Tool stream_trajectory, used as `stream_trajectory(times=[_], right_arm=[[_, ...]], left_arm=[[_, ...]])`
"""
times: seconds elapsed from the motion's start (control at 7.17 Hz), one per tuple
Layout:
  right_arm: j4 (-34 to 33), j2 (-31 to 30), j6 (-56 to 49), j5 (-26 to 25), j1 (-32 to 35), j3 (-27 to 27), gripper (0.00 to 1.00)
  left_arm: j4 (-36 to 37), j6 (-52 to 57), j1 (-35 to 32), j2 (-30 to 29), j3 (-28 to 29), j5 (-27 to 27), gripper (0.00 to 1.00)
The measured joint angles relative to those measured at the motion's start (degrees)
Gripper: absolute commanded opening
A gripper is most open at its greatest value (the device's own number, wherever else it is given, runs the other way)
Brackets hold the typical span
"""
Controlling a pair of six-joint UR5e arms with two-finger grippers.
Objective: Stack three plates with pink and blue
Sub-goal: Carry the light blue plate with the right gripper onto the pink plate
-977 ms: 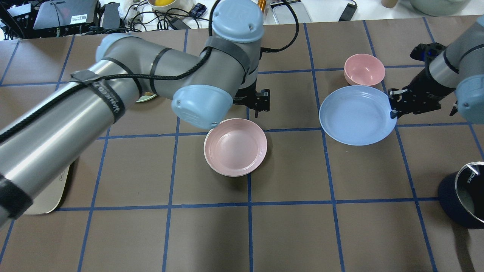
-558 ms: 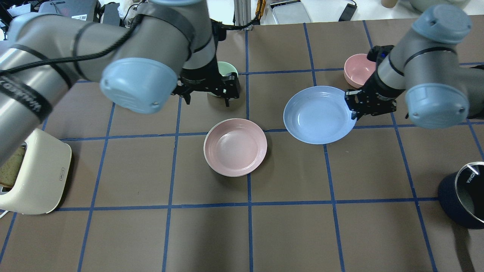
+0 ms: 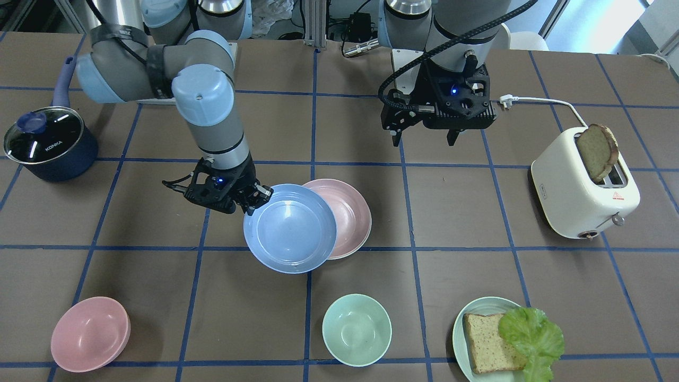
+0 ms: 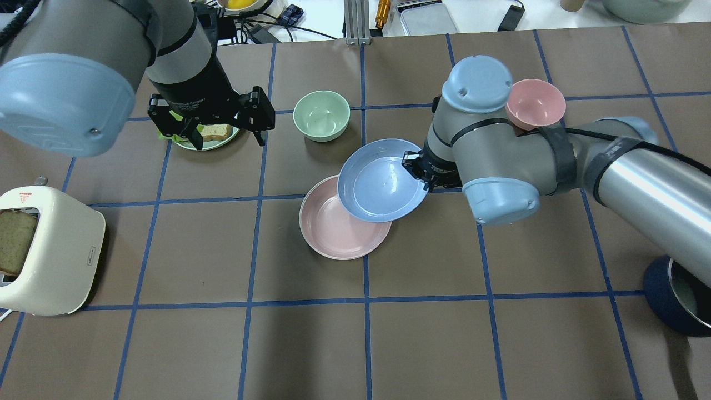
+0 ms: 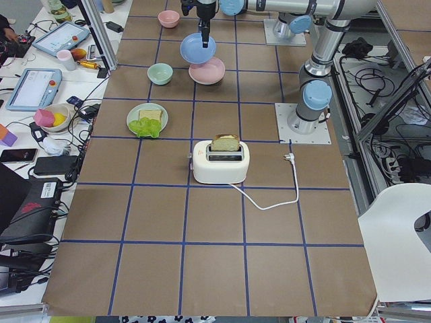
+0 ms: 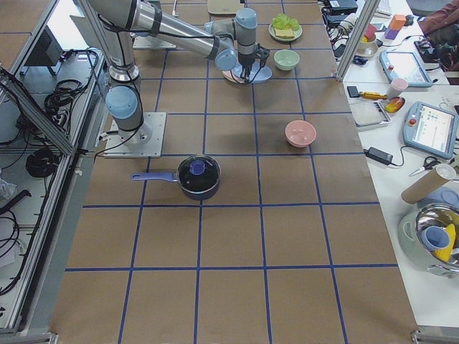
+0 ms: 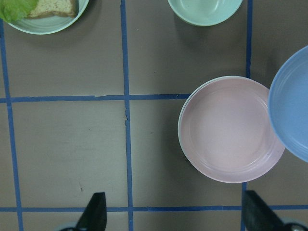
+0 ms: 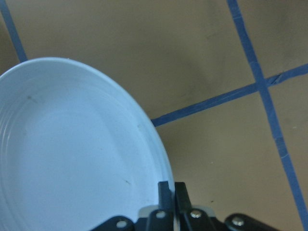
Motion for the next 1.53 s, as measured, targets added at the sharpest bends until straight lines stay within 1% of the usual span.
stream_trajectory(times=[0.14, 0.42, 0.98, 1.12, 1.26, 1.4, 1.53], right_arm=[[-0.83, 0.63, 2.65, -1.54, 2.61, 0.11, 0.00], [-1.26, 1.24, 7.13, -2.56, 6.01, 0.15, 0.00], [-1.41, 1.70, 8.70, -2.03, 8.47, 0.28, 0.00], [-1.71, 2.19, 8.71, -2.04, 8.72, 0.26, 0.08], [-2.07, 2.62, 8.69, -2.20, 8.80, 0.25, 0.68], [-2.31, 2.89, 8.70, -2.45, 8.83, 0.17, 1.00], [-2.70, 3.02, 8.61, -2.70, 8.71, -0.04, 1.00]], left_arm=[[-0.05, 0.01, 0.14, 0.18, -0.02, 0.06, 1.00], [0.02, 0.01, 0.12, 0.22, -0.04, 0.08, 1.00], [0.03, 0.01, 0.27, 0.22, 0.04, 0.01, 1.00], [0.03, 0.01, 0.30, 0.22, 0.08, 0.01, 1.00], [0.03, 0.01, 0.33, 0.23, 0.14, -0.01, 1.00], [0.03, 0.01, 0.36, 0.23, 0.18, -0.05, 1.00], [0.03, 0.01, 0.38, 0.22, 0.20, -0.06, 1.00]])
